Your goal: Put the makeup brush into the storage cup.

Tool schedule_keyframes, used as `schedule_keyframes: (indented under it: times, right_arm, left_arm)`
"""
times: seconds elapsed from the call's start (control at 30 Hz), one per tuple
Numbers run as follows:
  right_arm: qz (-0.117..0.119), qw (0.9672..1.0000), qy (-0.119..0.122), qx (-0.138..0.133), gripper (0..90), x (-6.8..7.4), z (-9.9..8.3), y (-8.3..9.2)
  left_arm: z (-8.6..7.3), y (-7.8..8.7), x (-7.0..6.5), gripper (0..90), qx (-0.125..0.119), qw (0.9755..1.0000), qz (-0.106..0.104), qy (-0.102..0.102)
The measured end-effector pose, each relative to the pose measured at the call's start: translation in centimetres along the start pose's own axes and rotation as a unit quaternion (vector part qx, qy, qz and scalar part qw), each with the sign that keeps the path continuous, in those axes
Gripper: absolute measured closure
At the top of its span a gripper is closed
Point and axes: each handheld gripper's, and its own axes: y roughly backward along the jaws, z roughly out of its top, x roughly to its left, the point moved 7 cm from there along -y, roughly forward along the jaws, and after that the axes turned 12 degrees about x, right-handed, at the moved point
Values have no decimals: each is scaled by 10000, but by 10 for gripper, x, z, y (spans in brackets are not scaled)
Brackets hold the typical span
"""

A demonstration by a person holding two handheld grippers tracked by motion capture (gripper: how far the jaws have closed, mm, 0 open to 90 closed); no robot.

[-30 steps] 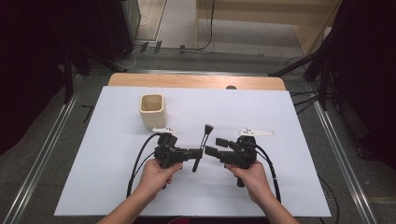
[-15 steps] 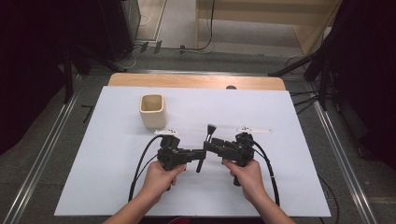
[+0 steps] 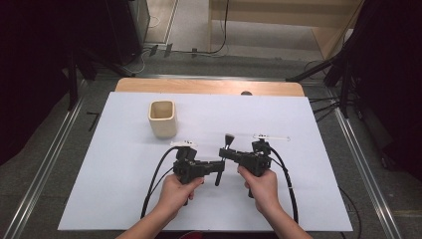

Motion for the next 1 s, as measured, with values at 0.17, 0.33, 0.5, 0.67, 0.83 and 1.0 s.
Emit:
schedule_keyframes:
  times: [0.17,0.33,0.5,0.67,0.83,1.0]
  right_arm:
    - [60,10000,6,29,776,1,0,0]
    - [53,9999,41,95,782,2,0,0]
    - [95,9999,55,101,782,1,1,2]
    - [103,9997,137,178,782,1,0,1]
    - [64,9993,285,243,782,3,-1,-1]
    - [117,9984,464,305,781,6,-3,-3]
  left_arm:
    - [0,0,-1,790,40,10000,21,-79]
    - [4,1,-3,559,84,9998,-42,-203]
    - [4,3,-2,355,211,9974,129,-675]
    - [3,3,-1,276,323,9940,242,-1017]
    - [1,4,3,292,559,9928,281,-1023]
    - [-1,6,4,293,763,9912,39,-1085]
